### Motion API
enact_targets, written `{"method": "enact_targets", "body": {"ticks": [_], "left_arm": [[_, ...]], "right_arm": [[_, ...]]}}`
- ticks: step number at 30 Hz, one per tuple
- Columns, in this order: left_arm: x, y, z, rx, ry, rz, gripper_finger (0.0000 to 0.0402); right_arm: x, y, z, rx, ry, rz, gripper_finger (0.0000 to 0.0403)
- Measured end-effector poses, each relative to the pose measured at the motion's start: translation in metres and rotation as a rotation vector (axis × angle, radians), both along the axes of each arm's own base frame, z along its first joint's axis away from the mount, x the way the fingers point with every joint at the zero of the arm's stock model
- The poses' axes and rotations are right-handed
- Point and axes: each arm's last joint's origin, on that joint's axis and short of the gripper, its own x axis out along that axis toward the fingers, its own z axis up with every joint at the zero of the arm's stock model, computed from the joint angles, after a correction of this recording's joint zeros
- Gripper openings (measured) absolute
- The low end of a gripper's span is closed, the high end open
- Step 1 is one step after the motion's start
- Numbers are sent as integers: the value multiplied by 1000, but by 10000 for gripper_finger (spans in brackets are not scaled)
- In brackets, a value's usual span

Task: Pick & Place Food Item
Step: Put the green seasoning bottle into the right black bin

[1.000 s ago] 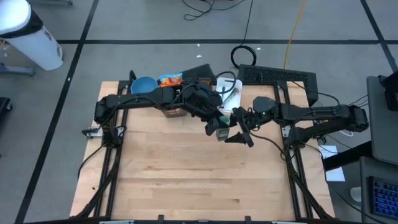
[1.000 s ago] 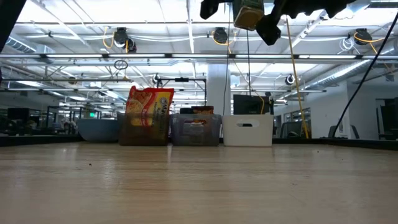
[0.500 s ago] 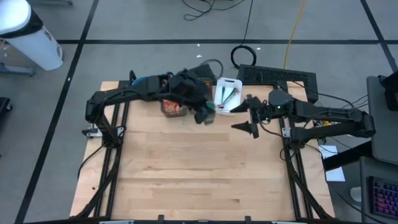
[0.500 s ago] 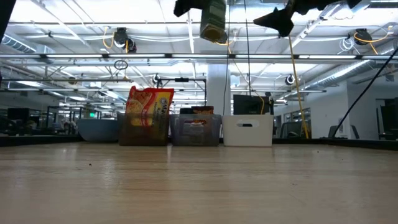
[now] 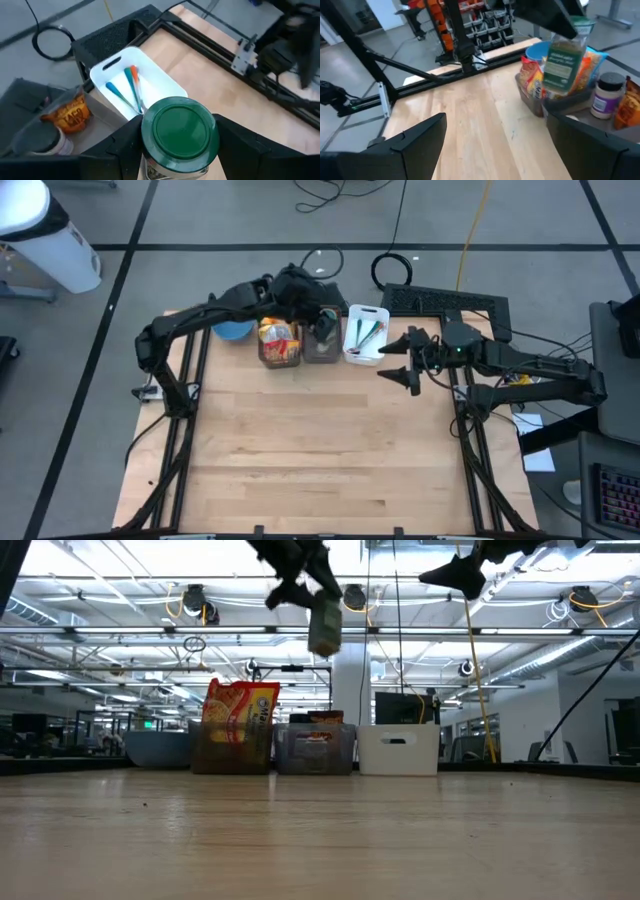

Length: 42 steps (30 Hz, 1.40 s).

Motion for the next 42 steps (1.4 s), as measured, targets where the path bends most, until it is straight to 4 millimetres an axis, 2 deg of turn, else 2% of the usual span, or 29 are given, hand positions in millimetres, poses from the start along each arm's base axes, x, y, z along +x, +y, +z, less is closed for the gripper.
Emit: {"method": "enact_targets", "body": {"ticks": [5, 12, 19, 22, 26, 32, 42], "left_arm": [[6, 11, -26, -18, -57, 70, 212], [7, 4, -47, 132, 46, 251, 212], [12, 6, -73, 101, -6, 304, 212], [15, 7, -77, 107, -62, 325, 212], [13, 8, -84, 112, -40, 379, 212], [11, 11, -84, 143, -37, 437, 212], [17, 17, -96, 132, -41, 502, 212]], "right_arm": [[-1, -1, -2, 5, 22, -47, 338], [-1, -2, -4, 5, 37, -71, 338], [3, -3, -6, -1, 50, -94, 338], [4, -4, -7, 0, 54, -98, 338], [5, -4, -6, 0, 48, -98, 338], [5, -4, -6, -2, 42, -101, 338], [5, -4, -6, -2, 42, -102, 338]]}}
